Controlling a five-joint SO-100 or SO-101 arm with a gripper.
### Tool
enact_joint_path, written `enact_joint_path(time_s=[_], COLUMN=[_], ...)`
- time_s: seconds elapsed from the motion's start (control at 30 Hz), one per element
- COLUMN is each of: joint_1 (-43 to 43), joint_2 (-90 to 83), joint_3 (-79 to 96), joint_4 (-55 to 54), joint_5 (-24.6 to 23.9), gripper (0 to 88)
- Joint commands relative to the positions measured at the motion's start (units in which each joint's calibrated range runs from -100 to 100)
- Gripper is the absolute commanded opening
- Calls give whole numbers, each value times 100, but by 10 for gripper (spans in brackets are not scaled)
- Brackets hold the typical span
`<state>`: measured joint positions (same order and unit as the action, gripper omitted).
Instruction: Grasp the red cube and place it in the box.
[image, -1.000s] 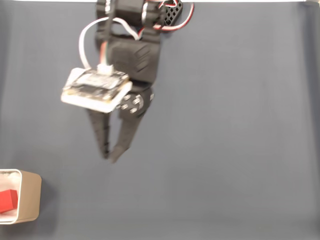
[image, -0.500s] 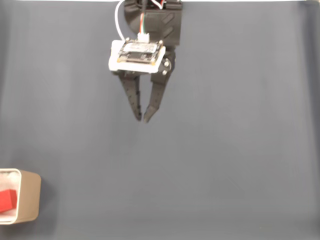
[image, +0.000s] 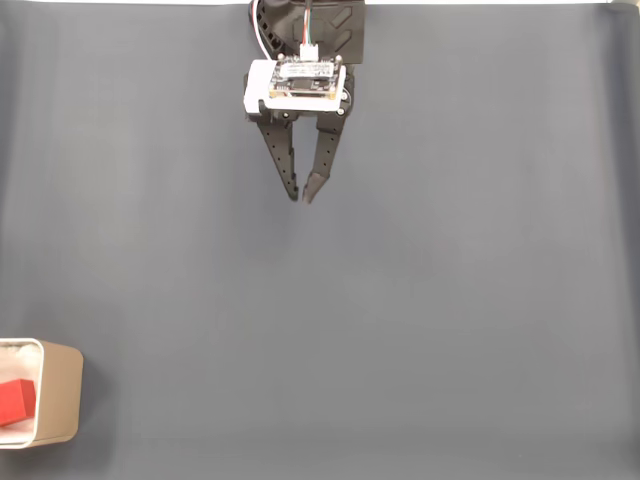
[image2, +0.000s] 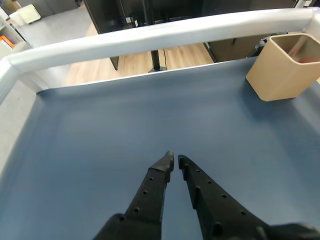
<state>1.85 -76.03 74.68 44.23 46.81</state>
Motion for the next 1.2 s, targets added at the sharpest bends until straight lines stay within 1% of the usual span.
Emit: enact_joint_path(time_s=[0.0, 0.13, 0.17, 0.47, 0.8, 1.17], joint_1=[-86, -93, -114, -335, -313, -299], joint_2=[-586, -1123, -1678, -2319, -2371, -2380], joint_3=[314, 798, 1327, 1993, 2450, 2504], joint_4=[192, 487, 847, 1396, 1708, 2396], joint_5=[122, 132, 147, 171, 93, -20], gripper=[0, 0, 0, 0, 0, 0])
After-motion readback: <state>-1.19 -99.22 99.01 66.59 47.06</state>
